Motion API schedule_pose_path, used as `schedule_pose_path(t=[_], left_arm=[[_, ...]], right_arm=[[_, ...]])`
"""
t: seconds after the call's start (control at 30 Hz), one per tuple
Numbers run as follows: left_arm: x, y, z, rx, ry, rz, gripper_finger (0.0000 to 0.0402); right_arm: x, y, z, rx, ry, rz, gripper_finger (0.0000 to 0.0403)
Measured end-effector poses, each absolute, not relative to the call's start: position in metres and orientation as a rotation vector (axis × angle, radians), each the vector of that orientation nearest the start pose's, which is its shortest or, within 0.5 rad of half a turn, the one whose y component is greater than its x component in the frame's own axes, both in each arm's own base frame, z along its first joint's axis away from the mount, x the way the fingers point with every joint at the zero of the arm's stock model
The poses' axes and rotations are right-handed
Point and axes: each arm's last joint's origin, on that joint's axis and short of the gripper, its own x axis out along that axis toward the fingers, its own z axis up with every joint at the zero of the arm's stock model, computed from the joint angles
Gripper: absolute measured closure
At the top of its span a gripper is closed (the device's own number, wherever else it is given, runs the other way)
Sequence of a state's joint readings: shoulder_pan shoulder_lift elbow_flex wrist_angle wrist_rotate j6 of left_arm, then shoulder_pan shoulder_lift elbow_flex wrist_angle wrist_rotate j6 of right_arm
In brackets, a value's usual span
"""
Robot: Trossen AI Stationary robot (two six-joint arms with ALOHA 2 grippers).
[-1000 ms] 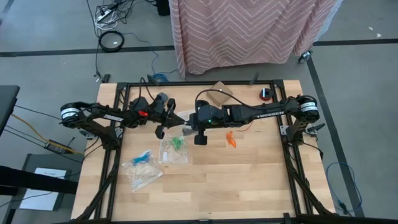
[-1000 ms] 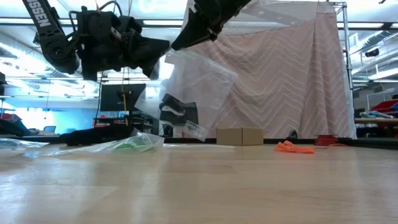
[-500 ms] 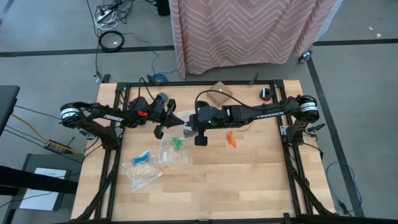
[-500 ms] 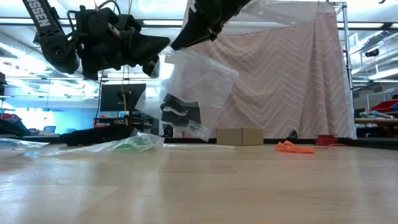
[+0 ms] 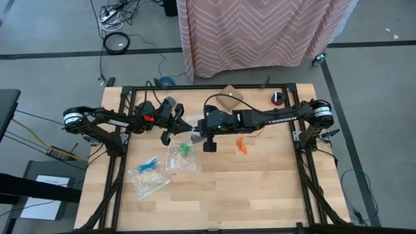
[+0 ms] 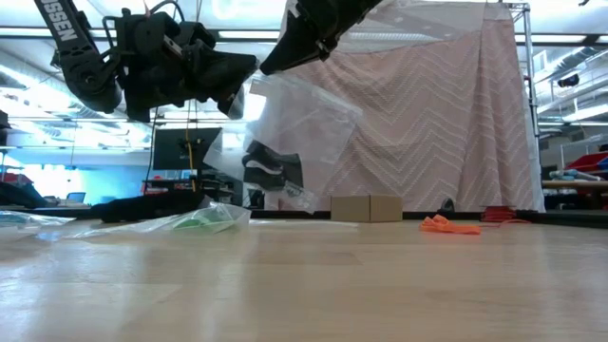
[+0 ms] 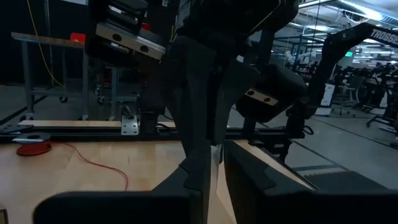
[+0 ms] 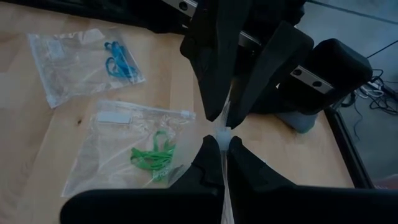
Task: Sort rubber bands
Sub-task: Close the transparent zip bag
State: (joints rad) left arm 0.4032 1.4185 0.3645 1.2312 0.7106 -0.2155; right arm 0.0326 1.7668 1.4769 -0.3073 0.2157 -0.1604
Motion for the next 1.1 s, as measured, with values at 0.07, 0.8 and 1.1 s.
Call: schedule_pose_path(t=[0.07, 0.8, 1.1], left_arm=[[0.2295, 0.0774, 0.197, -0.118, -0.118, -0.32, 0.0347], [0.2299, 0.0791, 0.1962, -0.155, -0.115, -0.276, 0.0399], [0.2303, 0.0797, 0.1935, -0.167, -0.09, -0.265, 0.0401]], right_arm=[[0.4027, 0.0069, 0.2959, -0.229, 0.607, -0.13, 0.0403], [0.4013, 0.0056, 0.2942, -0.222, 0.632, -0.15, 0.0403], [0.3956, -0.0002, 0.2886, -0.18, 0.719, -0.18, 0.04]])
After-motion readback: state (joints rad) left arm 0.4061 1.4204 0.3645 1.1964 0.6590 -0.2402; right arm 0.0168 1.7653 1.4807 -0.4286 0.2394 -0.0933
